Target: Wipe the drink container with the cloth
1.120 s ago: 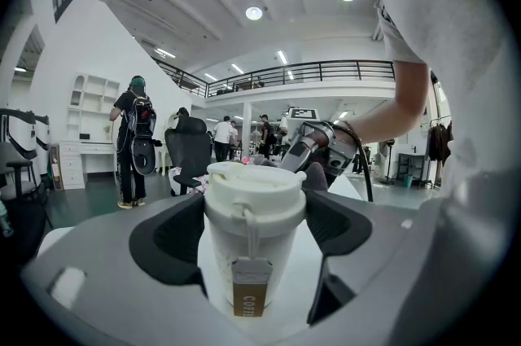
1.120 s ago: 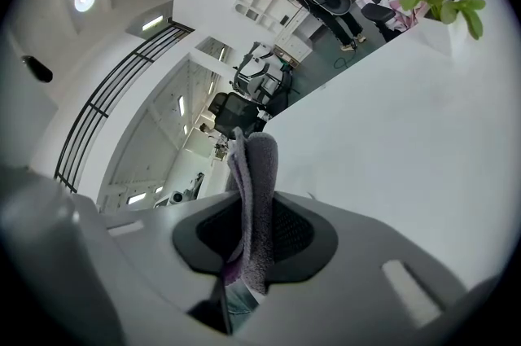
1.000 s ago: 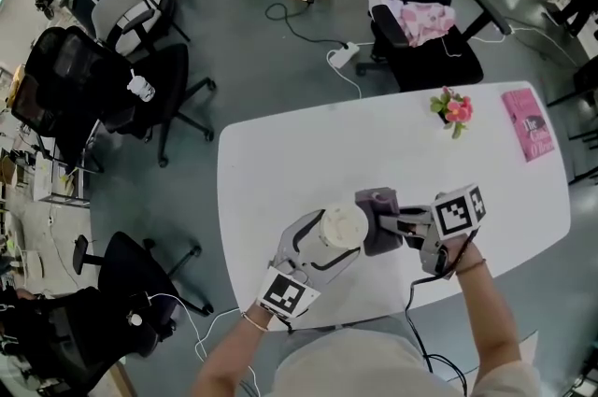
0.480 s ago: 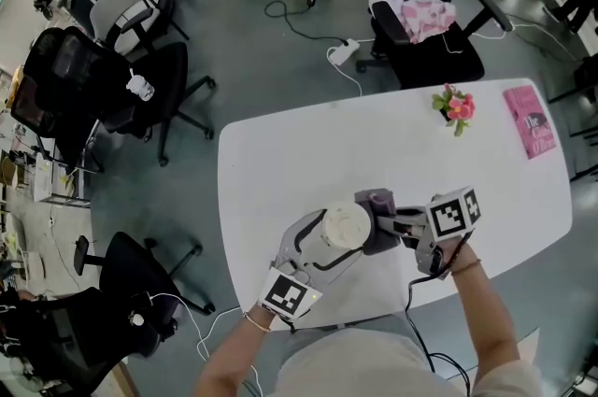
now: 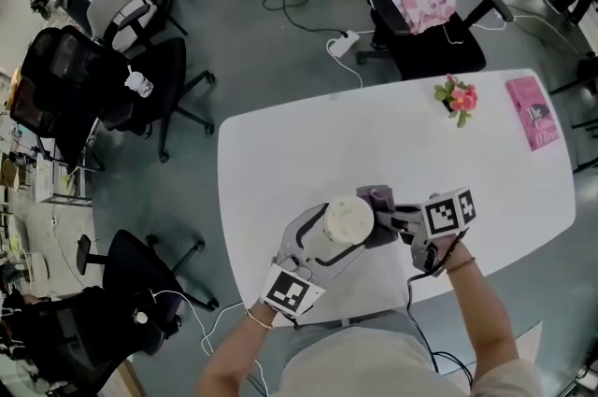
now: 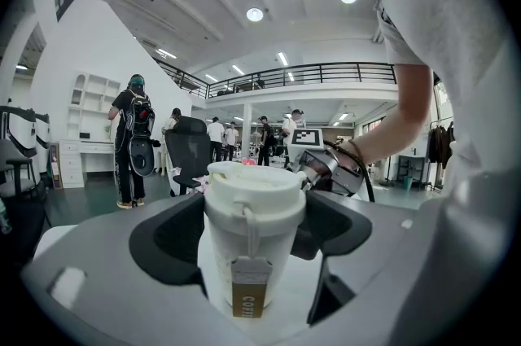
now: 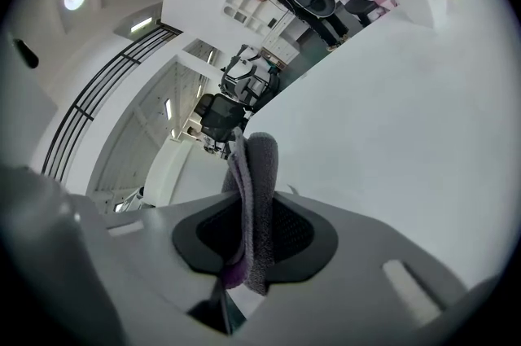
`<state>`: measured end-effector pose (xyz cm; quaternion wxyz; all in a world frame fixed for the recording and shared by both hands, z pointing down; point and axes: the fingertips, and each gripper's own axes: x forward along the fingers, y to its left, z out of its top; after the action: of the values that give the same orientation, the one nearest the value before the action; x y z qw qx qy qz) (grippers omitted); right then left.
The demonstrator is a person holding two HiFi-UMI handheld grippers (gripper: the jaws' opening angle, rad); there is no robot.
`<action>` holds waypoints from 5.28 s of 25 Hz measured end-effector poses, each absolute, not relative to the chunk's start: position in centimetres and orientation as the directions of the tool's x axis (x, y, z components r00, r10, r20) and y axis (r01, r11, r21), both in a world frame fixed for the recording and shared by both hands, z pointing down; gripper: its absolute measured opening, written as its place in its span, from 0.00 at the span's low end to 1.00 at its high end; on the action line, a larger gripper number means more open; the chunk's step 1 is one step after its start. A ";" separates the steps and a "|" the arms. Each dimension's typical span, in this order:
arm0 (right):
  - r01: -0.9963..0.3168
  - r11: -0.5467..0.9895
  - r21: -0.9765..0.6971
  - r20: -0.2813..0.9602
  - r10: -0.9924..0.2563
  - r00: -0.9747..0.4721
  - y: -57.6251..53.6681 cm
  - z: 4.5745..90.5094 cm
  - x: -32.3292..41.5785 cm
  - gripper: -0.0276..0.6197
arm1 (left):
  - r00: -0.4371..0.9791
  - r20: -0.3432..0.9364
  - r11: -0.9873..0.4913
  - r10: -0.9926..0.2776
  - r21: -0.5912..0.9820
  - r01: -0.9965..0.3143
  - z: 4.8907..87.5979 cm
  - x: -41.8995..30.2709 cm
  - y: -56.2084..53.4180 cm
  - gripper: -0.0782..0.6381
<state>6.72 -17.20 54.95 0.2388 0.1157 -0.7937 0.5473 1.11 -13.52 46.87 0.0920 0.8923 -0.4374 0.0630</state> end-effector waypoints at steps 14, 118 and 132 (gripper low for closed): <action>-0.504 0.397 -0.767 0.577 0.081 -0.813 -17.5 57.6 6.3 0.16 | 0.609 0.200 -0.601 -0.768 0.105 -0.792 46.9 0.9 -13.3 0.66; 0.212 0.764 -0.609 0.690 0.643 -0.332 -19.6 50.4 -0.9 0.15 | 0.883 0.065 -0.878 -0.464 0.096 -0.469 46.8 1.3 -13.0 0.65; 0.251 0.755 -0.605 0.704 0.655 -0.274 -19.2 52.4 -1.3 0.15 | 0.885 0.062 -0.877 -0.461 0.121 -0.465 46.9 1.3 -12.9 0.65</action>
<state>-1.31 -19.16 52.38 0.5268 -0.2926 -0.7746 0.1918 1.34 -12.94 46.87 0.0661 0.9686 -0.2392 0.0155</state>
